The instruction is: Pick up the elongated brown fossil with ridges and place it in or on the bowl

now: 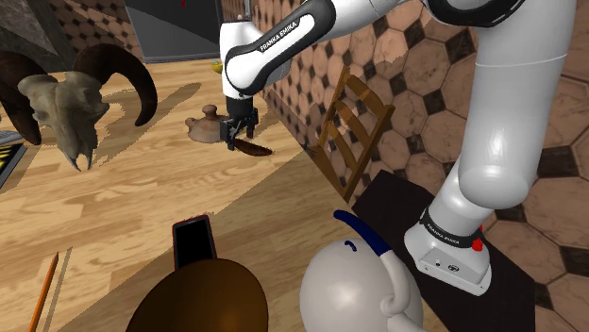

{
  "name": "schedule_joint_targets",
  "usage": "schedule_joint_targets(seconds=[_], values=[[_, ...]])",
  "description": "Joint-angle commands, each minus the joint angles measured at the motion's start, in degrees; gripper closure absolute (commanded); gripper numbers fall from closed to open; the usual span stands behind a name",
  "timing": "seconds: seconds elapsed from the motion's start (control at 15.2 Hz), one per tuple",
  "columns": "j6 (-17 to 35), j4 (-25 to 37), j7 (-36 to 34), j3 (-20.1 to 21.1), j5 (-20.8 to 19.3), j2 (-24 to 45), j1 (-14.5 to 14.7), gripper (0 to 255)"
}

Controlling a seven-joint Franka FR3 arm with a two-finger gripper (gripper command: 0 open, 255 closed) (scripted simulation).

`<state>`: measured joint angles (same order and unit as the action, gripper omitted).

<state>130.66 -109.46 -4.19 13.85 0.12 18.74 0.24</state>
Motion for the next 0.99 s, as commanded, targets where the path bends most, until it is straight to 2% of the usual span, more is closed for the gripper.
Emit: schedule_joint_targets(seconds=[0.0, 0.07, 0.13, 0.66, 0.92], values=[[0.0, 0.0, 0.0, 0.0, 0.0, 0.0, 0.0, 0], [0.0, 0.0, 0.0, 0.0, 0.0, 0.0, 0.0, 0], [0.0, 0.0, 0.0, 0.0, 0.0, 0.0, 0.0, 255], [0.2, 0.2, -0.4, 0.0, -0.2, 0.4, 0.3, 255], [-2.0, 0.8, 0.1, 0.1, 0.3, -1.2, -0.1, 255]])
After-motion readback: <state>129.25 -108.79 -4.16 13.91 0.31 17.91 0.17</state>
